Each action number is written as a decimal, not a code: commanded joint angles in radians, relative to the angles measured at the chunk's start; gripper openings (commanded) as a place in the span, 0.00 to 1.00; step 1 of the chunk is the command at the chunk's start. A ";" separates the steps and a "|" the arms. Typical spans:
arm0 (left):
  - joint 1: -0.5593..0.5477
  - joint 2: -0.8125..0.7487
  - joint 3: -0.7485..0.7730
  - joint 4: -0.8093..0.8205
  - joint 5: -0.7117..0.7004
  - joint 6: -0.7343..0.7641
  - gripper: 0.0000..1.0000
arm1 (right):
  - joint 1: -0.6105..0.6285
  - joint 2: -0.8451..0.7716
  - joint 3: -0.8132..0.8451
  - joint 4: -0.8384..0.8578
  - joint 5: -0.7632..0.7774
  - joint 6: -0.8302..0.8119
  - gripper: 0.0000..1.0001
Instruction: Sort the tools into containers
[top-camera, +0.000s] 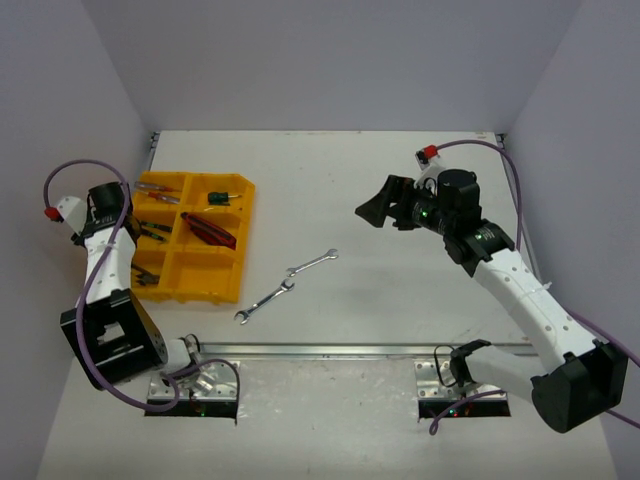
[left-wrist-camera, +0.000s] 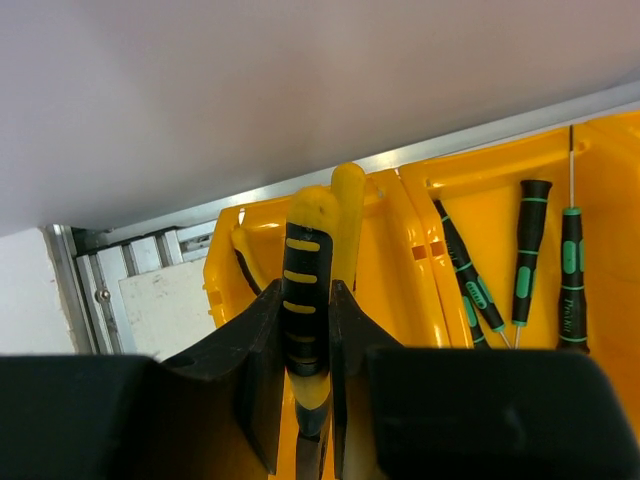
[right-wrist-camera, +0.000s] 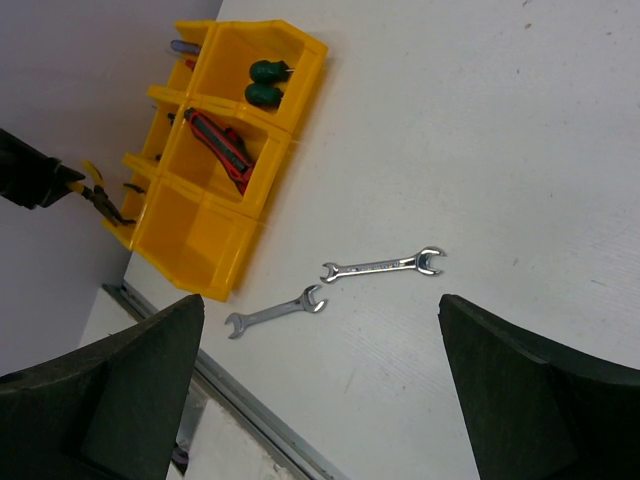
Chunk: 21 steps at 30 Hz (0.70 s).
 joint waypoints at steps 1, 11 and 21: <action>0.015 0.005 0.004 0.048 -0.030 0.016 0.08 | -0.003 -0.023 -0.003 0.060 -0.019 0.018 0.99; 0.015 -0.068 0.012 0.026 0.086 -0.002 1.00 | 0.002 0.106 0.030 0.046 -0.095 0.009 0.99; -0.028 -0.419 -0.043 0.091 0.649 0.027 1.00 | 0.288 0.480 0.322 -0.209 0.139 -0.597 0.99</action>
